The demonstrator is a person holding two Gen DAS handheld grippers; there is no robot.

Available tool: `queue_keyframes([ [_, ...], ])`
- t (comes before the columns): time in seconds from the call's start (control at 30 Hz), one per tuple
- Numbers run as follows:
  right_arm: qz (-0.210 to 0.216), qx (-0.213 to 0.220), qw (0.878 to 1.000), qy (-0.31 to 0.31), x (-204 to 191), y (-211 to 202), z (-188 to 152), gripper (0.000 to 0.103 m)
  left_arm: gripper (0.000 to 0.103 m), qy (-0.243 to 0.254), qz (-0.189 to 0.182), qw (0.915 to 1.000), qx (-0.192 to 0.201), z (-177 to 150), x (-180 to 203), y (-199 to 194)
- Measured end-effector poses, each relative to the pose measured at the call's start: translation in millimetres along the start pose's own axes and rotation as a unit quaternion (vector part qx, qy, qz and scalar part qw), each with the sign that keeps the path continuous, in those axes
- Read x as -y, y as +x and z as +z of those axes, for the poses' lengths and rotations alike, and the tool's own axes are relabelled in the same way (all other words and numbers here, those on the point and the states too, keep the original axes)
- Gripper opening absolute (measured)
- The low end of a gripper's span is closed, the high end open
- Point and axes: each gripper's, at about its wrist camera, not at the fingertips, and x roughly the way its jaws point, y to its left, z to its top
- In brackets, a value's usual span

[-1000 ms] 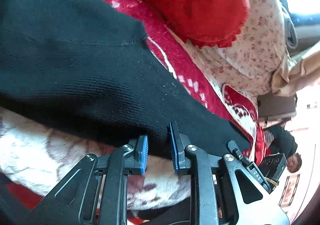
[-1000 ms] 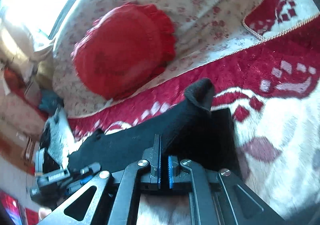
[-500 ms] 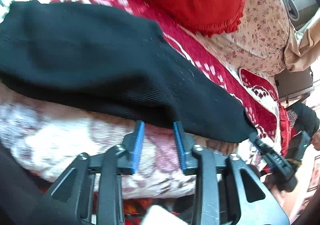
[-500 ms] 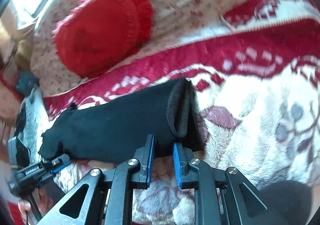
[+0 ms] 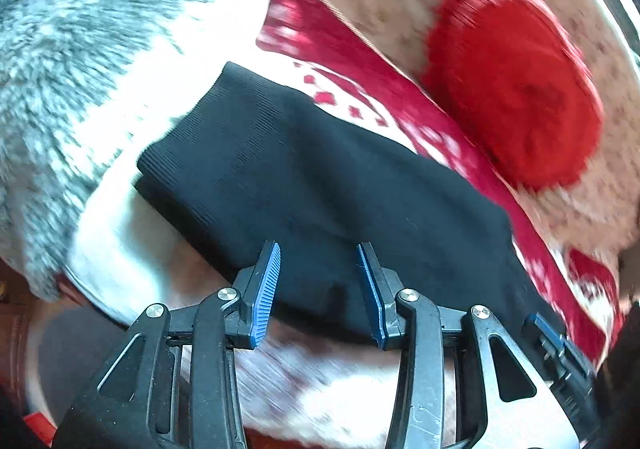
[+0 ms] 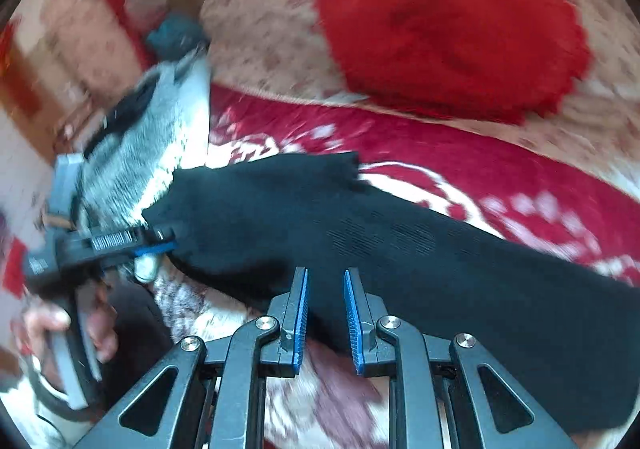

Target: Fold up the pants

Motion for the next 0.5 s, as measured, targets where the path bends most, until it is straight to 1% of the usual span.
queue_keyframes([
  [0.07, -0.031, -0.012, 0.999, -0.031, -10, 19, 0, 0.016, 0.038, -0.007, 0.010, 0.9999, 0.000, 12, -13, 7],
  [0.1, -0.052, -0.034, 0.997, -0.043, -17, 35, -3, 0.017, 0.038, -0.010, 0.007, 0.9999, -0.006, 17, -19, 11],
  [0.17, -0.054, -0.061, 0.995, -0.062, -29, 50, -9, 0.021, 0.038, -0.015, 0.000, 0.9999, -0.008, 23, -26, 13],
  [0.23, -0.084, -0.053, 0.988, -0.122, -44, 45, -19, 0.021, 0.038, -0.013, 0.000, 0.9999, 0.001, 26, -28, 8],
  [0.27, -0.080, -0.059, 0.986, -0.133, -46, 41, -19, 0.021, 0.038, -0.015, -0.005, 0.9999, 0.001, 26, -30, 5],
  [0.33, -0.047, -0.056, 0.992, -0.102, -35, 30, -10, 0.021, 0.038, -0.025, -0.016, 0.9996, -0.001, 27, -36, 0],
  [0.4, -0.018, -0.036, 0.997, -0.058, -19, 20, 4, 0.021, 0.038, -0.030, -0.012, 0.9994, 0.008, 27, -40, -6],
  [0.43, -0.018, -0.027, 0.998, -0.044, -15, 22, 13, 0.022, 0.039, -0.035, -0.009, 0.9993, 0.013, 27, -43, -10],
  [0.47, -0.026, -0.012, 0.999, -0.029, -5, 20, 23, 0.025, 0.044, -0.039, -0.010, 0.9991, 0.016, 27, -45, -13],
  [0.5, -0.035, 0.000, 0.999, -0.019, 1, 20, 32, 0.032, 0.048, -0.044, -0.012, 0.9988, 0.017, 27, -48, -14],
])
